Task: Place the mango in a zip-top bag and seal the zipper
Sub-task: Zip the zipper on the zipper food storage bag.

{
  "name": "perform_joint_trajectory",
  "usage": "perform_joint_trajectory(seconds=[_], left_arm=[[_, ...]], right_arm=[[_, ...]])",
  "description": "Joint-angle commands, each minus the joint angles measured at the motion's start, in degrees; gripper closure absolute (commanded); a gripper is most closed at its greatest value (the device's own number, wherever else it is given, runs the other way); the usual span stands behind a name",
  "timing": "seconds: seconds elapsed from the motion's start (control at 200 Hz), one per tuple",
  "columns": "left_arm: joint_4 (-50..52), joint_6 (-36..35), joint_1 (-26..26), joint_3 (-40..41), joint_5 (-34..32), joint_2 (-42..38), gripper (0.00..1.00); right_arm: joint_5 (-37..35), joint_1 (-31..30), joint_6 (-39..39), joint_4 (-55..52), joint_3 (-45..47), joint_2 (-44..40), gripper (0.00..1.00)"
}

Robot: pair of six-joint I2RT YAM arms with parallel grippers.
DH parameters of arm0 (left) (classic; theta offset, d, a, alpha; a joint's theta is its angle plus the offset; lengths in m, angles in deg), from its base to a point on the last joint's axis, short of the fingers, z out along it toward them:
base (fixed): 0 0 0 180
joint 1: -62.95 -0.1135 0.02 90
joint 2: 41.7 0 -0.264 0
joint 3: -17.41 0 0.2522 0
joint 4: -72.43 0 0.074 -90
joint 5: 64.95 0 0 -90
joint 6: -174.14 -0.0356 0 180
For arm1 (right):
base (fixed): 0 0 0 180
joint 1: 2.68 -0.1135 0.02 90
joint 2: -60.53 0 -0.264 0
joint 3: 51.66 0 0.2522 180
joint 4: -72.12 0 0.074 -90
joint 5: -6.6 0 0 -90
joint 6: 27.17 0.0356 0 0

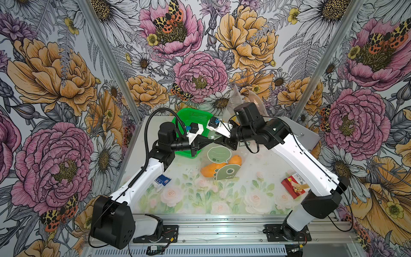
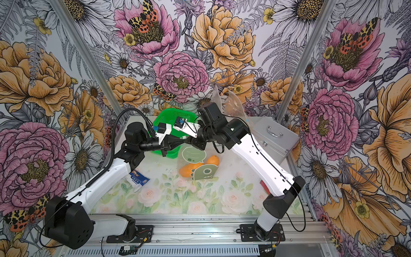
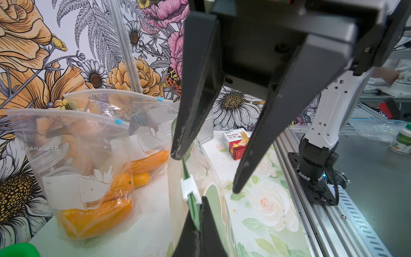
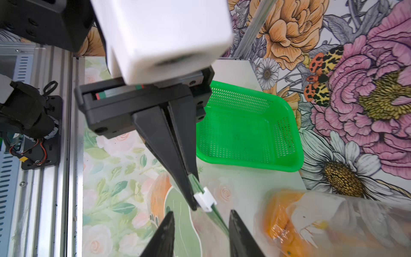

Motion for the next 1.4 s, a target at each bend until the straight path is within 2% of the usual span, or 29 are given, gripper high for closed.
perform_joint_trajectory(seconds=[0.0, 0.09, 0.185, 0.215, 0.32, 0.48, 0.53, 0.61, 0.751, 0.846, 1.026, 1.191, 1.396], left_arm=[[5.3, -4.7, 4.1, -6.1, -4.1, 2.7, 1.0], [5.6, -4.3, 6.8, -11.5, -1.4, 6.1, 1.0], [6.7, -4.7, 9.1, -16.9, 1.3, 8.5, 1.0], [6.8, -4.7, 9.4, -17.9, 2.4, 8.7, 1.0], [7.0, -4.9, 8.5, -18.3, 3.0, 8.0, 1.0], [7.1, -4.3, 4.2, -16.2, 12.3, 8.7, 1.0], [7.1, -3.9, 2.9, -15.5, 15.5, 9.9, 1.0], [7.1, -2.4, 1.5, -14.7, 18.7, 12.2, 1.0], [6.9, -1.9, 1.8, -11.7, 19.9, 13.3, 1.0], [6.9, -1.8, 1.2, -9.8, 20.8, 12.8, 1.0], [7.0, -1.2, -0.8, -5.4, 15.0, 10.8, 1.0], [7.1, -1.1, -2.1, -3.0, 11.4, 7.5, 1.0], [7.2, -1.2, -3.2, -2.5, 13.0, 5.9, 1.0]], right_arm=[[-8.4, 1.3, 6.4, -1.2, 4.8, -7.4, 0.55], [-9.8, 2.2, 10.4, -1.0, 9.9, -13.8, 0.53], [-9.9, 3.3, 10.4, -0.2, 13.4, -19.5, 0.53], [-12.9, 3.5, 17.4, 0.1, 14.1, -21.0, 0.49], [-14.6, 3.9, 22.8, 0.9, 15.1, -24.2, 0.48], [-17.5, 4.1, 29.5, 2.5, 13.8, -24.2, 0.25], [-17.6, 4.3, 30.5, 2.9, 12.8, -23.2, 0.21], [-13.7, 4.6, 29.2, 2.8, 10.2, -20.7, 0.2], [-4.4, 5.8, 24.6, 2.4, 5.5, -15.8, 0.18], [4.7, 7.4, 19.0, 2.2, 3.5, -12.5, 0.18], [16.9, 8.2, 7.3, -0.4, 0.3, -5.2, 0.24], [17.7, 8.4, 5.4, -6.4, -5.6, 2.1, 0.26], [17.7, 8.6, 5.4, -12.4, -12.8, 9.7, 0.26]])
